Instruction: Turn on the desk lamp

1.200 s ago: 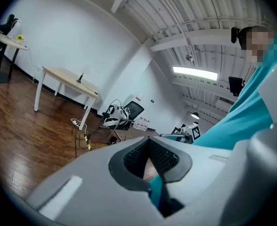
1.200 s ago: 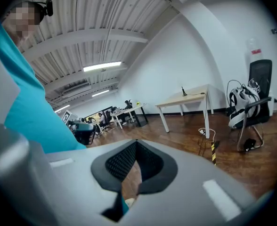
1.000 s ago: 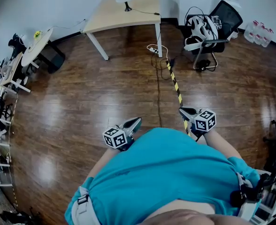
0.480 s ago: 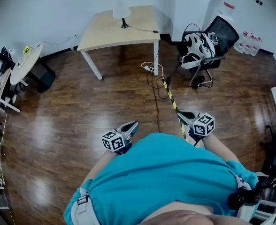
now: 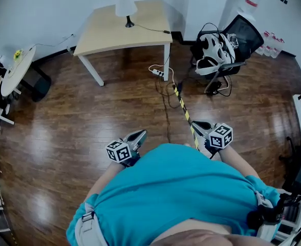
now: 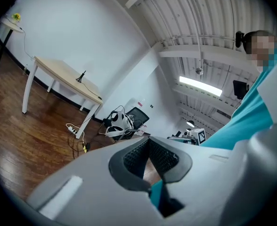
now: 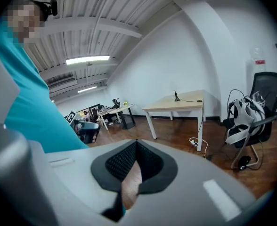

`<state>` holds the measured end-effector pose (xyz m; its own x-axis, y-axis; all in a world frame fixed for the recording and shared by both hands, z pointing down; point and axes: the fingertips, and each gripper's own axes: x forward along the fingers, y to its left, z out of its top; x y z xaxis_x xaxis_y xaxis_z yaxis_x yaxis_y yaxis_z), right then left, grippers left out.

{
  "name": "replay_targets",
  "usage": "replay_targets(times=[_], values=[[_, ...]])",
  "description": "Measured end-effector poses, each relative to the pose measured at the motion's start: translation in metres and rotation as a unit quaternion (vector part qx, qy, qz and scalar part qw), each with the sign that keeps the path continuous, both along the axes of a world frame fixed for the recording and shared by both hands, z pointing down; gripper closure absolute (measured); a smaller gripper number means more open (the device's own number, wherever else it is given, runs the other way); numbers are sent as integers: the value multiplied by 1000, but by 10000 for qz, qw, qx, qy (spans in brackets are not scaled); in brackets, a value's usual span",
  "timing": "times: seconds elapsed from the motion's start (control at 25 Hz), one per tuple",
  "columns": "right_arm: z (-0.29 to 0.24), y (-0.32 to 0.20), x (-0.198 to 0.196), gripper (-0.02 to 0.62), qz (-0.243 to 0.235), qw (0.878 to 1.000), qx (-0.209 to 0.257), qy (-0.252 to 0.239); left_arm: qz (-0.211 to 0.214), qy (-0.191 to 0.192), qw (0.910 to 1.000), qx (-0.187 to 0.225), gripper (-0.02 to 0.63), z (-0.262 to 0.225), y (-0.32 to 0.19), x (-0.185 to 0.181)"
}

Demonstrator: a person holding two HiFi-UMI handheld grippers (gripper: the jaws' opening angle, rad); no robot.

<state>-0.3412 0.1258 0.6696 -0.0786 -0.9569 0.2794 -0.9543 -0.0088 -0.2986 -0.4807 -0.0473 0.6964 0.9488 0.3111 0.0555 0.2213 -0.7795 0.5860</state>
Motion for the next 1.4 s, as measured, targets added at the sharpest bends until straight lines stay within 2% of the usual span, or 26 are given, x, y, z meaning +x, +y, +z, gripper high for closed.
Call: replay_targets(times=[0.08, 0.28, 0.4, 0.56, 0.68, 0.76, 0.96, 1.12, 1.2, 1.32, 1.4], values=[[11, -1, 23, 594, -120, 9999, 69, -16, -115, -8, 9999, 71, 606, 6, 1, 18], [-1, 11, 122, 594, -637, 9978, 161, -3, -640, 75, 9978, 168, 606, -19, 30, 116], [-12, 22, 177, 594, -964, 9951, 200, 95, -714, 9, 9971, 274, 606, -29, 54, 170], [-22, 31, 242, 594, -1018, 9945, 240, 86, -758, -71, 9964, 377, 606, -39, 71, 223], [-19, 25, 288, 594, -979, 9949, 243, -8, -967, -64, 9947, 331, 606, -48, 54, 262], [-14, 14, 304, 594, -985, 9948, 234, -63, -1002, -138, 9945, 267, 604, -44, 41, 279], [-1, -24, 344, 594, -938, 9955, 68, -81, -855, -103, 9962, 132, 606, -26, 10, 333], [12, -59, 375, 594, -1034, 9942, -104, 269, -797, 62, 9967, -171, 606, 1, -34, 376], [5, -77, 395, 594, -928, 9946, -158, 428, -669, 141, 9975, -190, 604, 4, -57, 395], [3, -105, 426, 594, -619, 9973, -196, 348, -482, 121, 9986, -194, 604, 11, -87, 415], [4, -127, 445, 594, -603, 9975, -210, 313, -416, 70, 9989, -186, 606, 12, -107, 435]])
